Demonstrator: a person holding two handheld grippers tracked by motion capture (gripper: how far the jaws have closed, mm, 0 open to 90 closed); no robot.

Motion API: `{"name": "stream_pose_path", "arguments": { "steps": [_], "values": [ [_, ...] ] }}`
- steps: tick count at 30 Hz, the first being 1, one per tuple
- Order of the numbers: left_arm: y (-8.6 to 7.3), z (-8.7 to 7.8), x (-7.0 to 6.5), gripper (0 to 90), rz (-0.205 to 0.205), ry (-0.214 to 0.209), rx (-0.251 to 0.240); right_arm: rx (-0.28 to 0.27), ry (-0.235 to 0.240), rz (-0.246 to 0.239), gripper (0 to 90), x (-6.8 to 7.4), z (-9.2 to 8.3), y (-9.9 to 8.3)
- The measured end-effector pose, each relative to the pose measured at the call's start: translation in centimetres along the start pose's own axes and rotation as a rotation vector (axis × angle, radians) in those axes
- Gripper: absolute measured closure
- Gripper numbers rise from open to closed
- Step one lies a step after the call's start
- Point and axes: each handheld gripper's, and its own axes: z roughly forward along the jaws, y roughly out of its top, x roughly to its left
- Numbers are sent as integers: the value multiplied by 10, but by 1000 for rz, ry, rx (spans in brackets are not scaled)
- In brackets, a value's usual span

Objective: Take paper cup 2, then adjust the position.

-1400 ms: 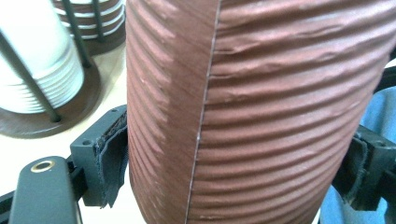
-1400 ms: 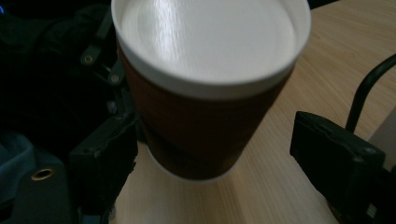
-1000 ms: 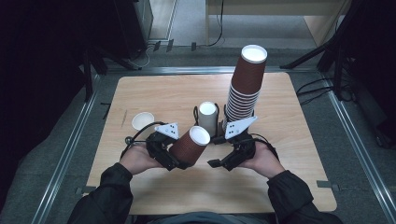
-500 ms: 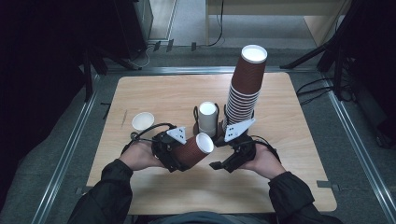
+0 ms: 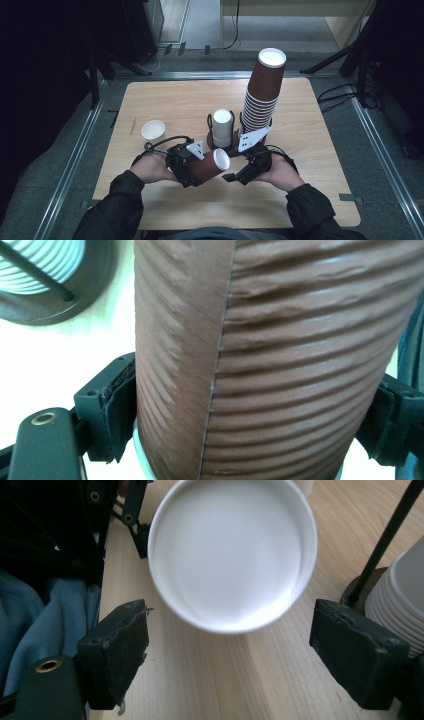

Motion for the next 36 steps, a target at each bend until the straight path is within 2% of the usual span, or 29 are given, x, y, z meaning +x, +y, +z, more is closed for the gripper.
{"name": "stream_pose_path", "arguments": {
  "steps": [3, 8, 18, 22, 24, 28, 30, 36],
  "values": [
    [2, 3, -2, 127, 11, -11, 9, 3, 5, 4, 157, 1, 2, 2],
    [5, 7, -5, 128, 25, -33, 30, 13, 18, -16, 154, 3, 8, 5],
    [8, 14, -10, 123, 49, -48, 41, 48, 49, -25, 155, 7, 23, 10],
    [9, 15, -10, 121, 56, -43, 43, 51, 52, -36, 175, 7, 24, 10],
    [8, 15, -10, 120, 56, -42, 42, 58, 72, -31, 213, 7, 24, 10],
    [9, 15, -10, 111, 60, -39, 45, 60, 55, -53, 221, 8, 23, 11],
    [9, 15, -11, 105, 58, -35, 46, 65, 54, -49, 222, 9, 23, 12],
    [7, 10, -12, 84, 55, -12, 4, 56, 51, -65, 222, 10, 21, 13]
  ]
}}
